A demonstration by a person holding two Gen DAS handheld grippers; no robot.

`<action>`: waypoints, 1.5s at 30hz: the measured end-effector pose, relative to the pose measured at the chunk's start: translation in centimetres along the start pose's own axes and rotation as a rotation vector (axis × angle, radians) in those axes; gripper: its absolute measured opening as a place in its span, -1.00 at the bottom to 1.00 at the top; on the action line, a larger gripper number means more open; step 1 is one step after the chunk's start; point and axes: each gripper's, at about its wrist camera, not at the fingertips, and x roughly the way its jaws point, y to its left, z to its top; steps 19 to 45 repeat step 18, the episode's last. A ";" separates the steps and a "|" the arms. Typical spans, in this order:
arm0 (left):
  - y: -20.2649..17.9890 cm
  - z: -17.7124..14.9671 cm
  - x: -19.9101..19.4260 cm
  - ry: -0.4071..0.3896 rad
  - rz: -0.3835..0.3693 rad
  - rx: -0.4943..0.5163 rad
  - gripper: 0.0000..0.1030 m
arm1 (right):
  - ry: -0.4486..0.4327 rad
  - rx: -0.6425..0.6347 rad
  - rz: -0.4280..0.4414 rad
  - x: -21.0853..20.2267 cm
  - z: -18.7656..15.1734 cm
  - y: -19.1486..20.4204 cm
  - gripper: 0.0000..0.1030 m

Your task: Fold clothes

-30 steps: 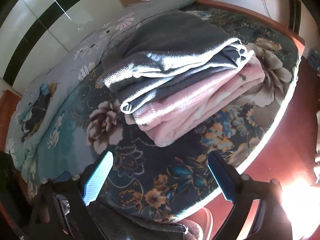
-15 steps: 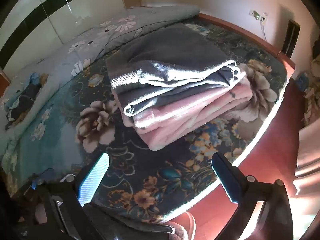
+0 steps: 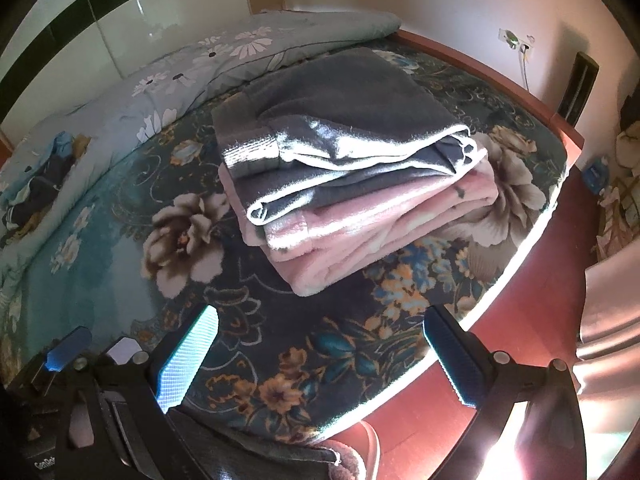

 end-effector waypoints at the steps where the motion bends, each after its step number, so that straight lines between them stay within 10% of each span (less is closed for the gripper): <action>1: 0.0 -0.1 0.0 0.001 0.002 0.001 1.00 | 0.001 0.001 -0.001 0.0 -0.1 0.0 1.00; 45: 1.4 -0.6 -0.4 -0.032 0.046 -0.059 1.00 | 0.011 -0.007 -0.018 0.0 -0.1 0.9 1.00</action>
